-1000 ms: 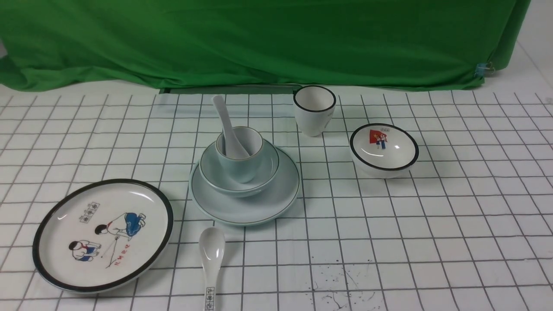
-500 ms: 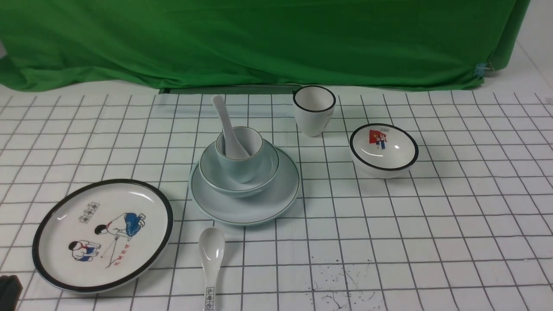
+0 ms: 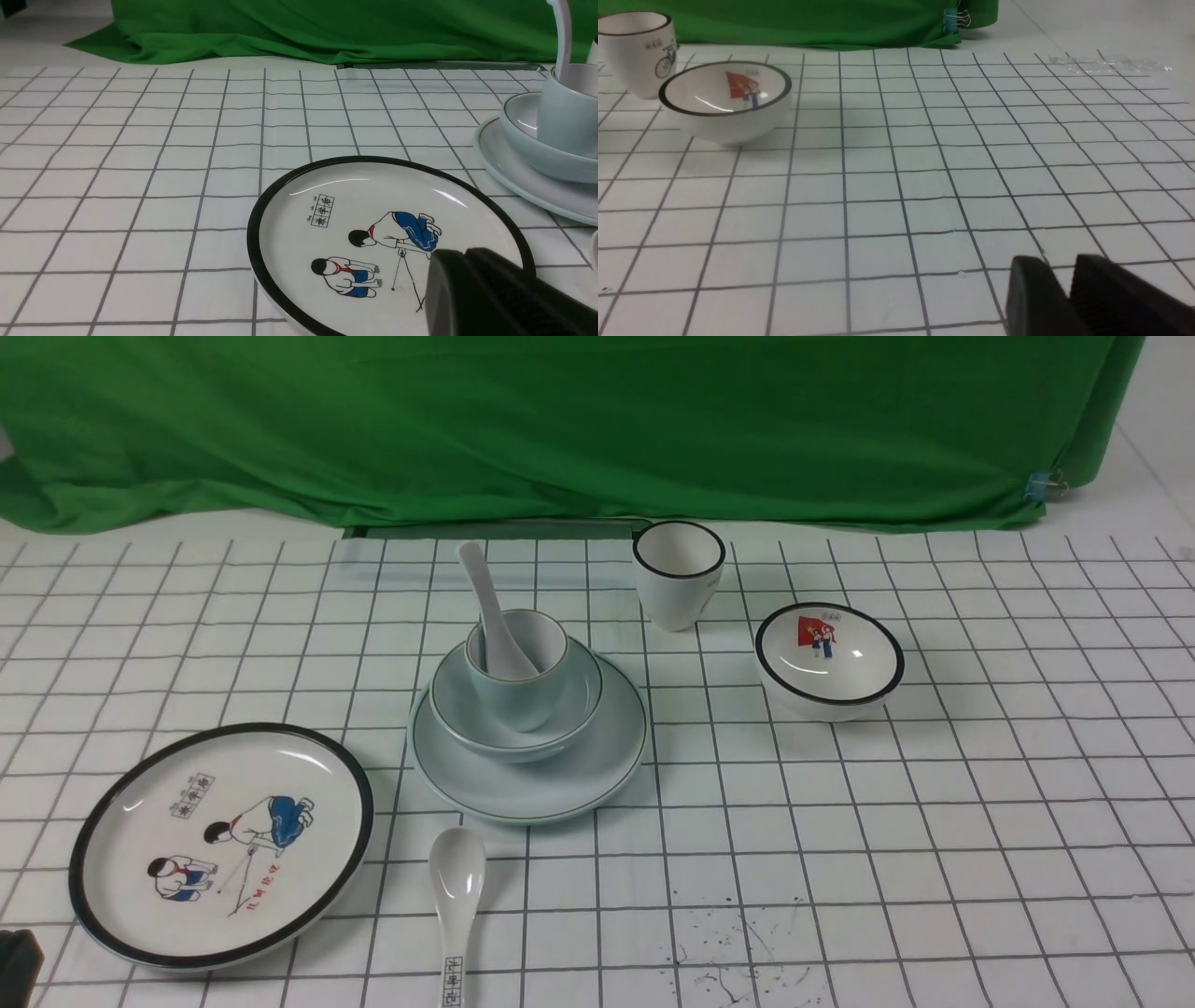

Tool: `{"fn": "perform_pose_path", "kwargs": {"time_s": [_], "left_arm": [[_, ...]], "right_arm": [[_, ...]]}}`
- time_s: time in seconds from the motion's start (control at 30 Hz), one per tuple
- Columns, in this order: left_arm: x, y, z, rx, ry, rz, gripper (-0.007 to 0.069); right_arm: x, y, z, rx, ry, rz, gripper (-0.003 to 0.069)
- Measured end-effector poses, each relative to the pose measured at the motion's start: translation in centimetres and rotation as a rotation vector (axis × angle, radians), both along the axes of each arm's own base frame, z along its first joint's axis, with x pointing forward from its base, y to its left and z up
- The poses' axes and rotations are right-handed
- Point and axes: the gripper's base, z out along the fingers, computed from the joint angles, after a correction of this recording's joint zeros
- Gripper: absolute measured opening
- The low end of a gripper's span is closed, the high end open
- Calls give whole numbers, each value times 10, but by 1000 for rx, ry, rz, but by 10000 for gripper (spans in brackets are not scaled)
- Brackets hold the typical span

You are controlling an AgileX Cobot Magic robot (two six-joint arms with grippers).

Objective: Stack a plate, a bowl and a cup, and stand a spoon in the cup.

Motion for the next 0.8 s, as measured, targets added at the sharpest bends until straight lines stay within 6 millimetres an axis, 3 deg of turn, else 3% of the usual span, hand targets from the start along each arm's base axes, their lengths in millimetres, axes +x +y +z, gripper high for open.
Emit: {"fn": "perform_pose_path", "kwargs": {"time_s": [0.8], "left_arm": [[0,0,0,23,1,0,-28]], "right_arm": [[0,0,0,0,-1,0,215]]}}
